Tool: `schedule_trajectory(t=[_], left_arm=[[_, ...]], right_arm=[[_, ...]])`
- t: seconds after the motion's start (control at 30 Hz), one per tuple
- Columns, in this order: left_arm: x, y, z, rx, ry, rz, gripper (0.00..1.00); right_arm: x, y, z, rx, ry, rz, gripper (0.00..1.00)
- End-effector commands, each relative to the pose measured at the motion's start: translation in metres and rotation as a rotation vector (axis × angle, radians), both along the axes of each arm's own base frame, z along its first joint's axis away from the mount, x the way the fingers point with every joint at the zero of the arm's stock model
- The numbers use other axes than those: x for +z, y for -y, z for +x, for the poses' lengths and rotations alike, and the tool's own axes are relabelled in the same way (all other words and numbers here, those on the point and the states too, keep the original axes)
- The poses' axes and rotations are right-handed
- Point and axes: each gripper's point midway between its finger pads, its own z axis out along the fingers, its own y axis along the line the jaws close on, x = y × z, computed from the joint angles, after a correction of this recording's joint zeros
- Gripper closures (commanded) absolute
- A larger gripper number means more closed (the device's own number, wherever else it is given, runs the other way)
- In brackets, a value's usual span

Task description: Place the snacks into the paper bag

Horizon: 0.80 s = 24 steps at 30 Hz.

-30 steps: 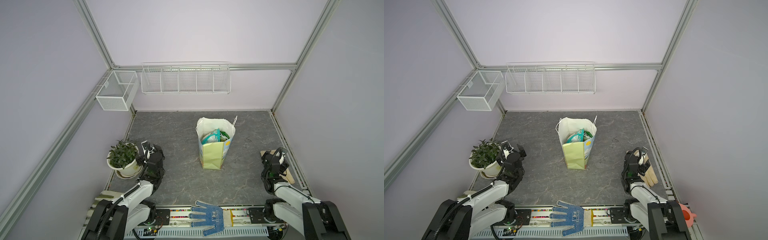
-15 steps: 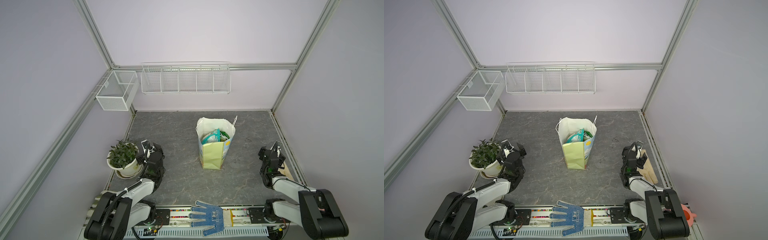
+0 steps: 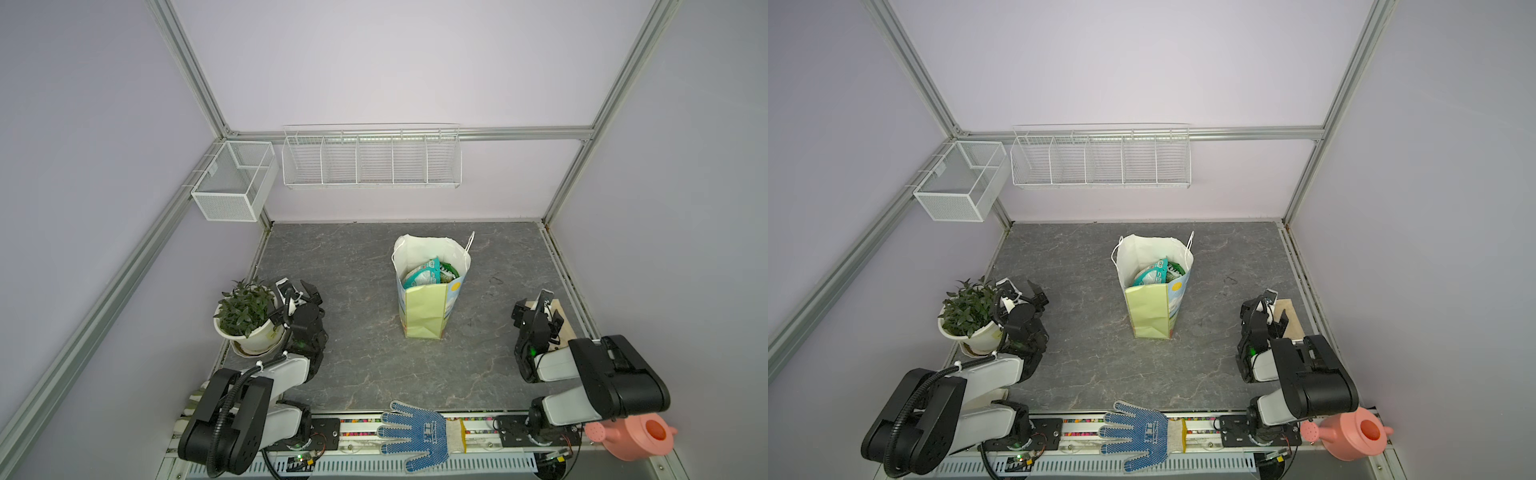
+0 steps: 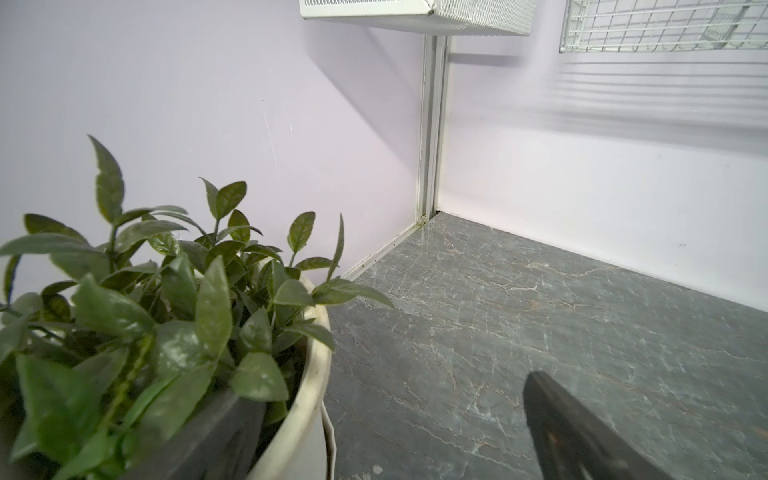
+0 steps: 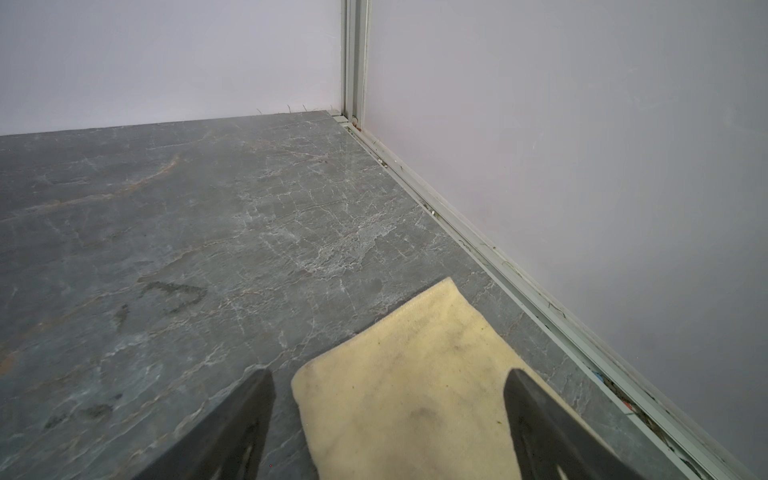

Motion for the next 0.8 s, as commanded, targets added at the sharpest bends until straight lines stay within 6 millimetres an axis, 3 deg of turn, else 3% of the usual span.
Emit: schedule_trajectory(t=[0.0,0.03,0.07,0.27,0.4,0.47,0.77], left_arm=[[-0.004,-0.007,-0.004,0.021,0.017,-0.003,0.03],[-0.002,-0.006,-0.003,0.019,0.027,-0.007,0.03],[-0.014,-0.008,-0.01,0.018,0.001,0.001,0.03],[-0.014,-0.012,-0.016,0.031,0.043,-0.007,0.03],[-0.024,-0.019,-0.022,0.032,0.068,-0.04,0.03],[-0.029,-0.029,-0.024,0.076,0.1,-0.062,0.03],[-0.028,-0.013,-0.018,-0.03,0.075,-0.025,0.01]], right_arm=[[0.037,-0.002,0.012,0.0,0.115,-0.007,0.11],[0.037,-0.003,0.014,0.01,0.114,-0.016,0.11],[0.037,-0.006,0.016,0.029,0.112,-0.028,0.11],[0.036,-0.034,0.032,0.165,0.068,-0.092,0.11],[0.034,-0.065,0.043,0.269,0.03,-0.19,0.11],[0.035,-0.065,0.041,0.266,0.051,-0.197,0.11],[0.037,-0.065,0.033,0.268,0.08,-0.196,0.11]])
